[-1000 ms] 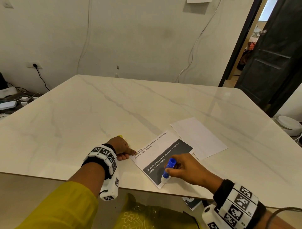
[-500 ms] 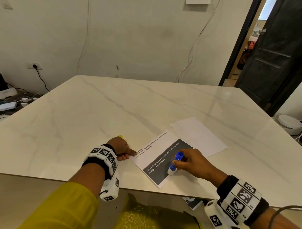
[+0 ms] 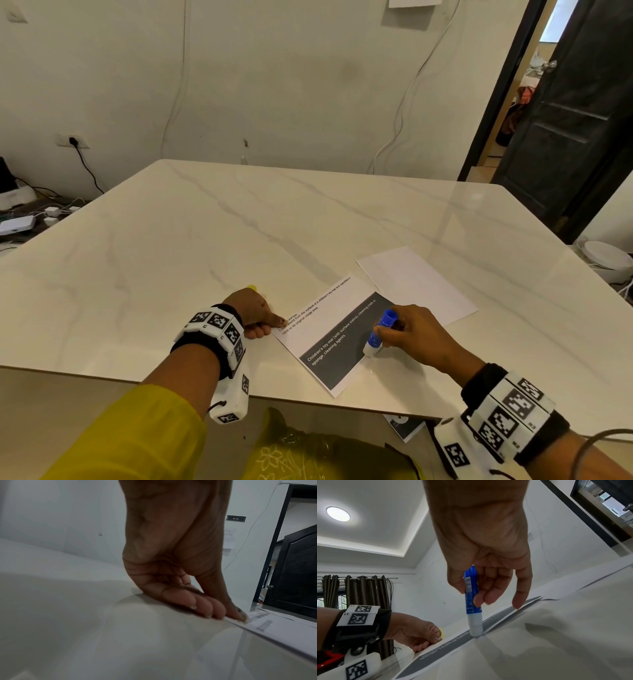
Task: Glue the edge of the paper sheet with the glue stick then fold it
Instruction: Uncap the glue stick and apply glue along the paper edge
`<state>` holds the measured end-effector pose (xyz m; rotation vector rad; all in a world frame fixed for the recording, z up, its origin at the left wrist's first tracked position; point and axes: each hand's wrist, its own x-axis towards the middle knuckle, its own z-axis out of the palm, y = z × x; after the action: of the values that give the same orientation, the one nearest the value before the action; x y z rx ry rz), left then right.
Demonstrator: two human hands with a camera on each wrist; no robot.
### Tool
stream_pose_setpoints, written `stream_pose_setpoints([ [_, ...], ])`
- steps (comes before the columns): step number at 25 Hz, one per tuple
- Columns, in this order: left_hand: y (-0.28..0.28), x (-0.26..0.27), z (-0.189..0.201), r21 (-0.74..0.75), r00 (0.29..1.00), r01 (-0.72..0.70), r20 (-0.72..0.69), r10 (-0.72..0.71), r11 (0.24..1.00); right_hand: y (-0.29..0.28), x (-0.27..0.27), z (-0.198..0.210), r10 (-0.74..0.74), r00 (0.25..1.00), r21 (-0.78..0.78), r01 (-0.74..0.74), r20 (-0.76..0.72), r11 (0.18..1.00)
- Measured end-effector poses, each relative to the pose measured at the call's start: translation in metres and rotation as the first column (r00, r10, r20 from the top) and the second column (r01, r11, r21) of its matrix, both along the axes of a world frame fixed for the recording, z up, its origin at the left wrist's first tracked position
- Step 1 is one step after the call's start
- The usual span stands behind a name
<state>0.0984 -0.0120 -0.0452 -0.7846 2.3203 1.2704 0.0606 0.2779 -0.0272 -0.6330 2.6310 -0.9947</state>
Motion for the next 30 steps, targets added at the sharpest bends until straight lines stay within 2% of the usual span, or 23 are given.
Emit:
stream_pose_setpoints([
  [30, -0.003, -0.003, -0.003, -0.001, 1.0, -0.005, 0.007, 0.005, 1.0, 0.021, -0.055, -0.001, -0.271, 0.961, -0.014, 0.27, -0.057, 0.963],
])
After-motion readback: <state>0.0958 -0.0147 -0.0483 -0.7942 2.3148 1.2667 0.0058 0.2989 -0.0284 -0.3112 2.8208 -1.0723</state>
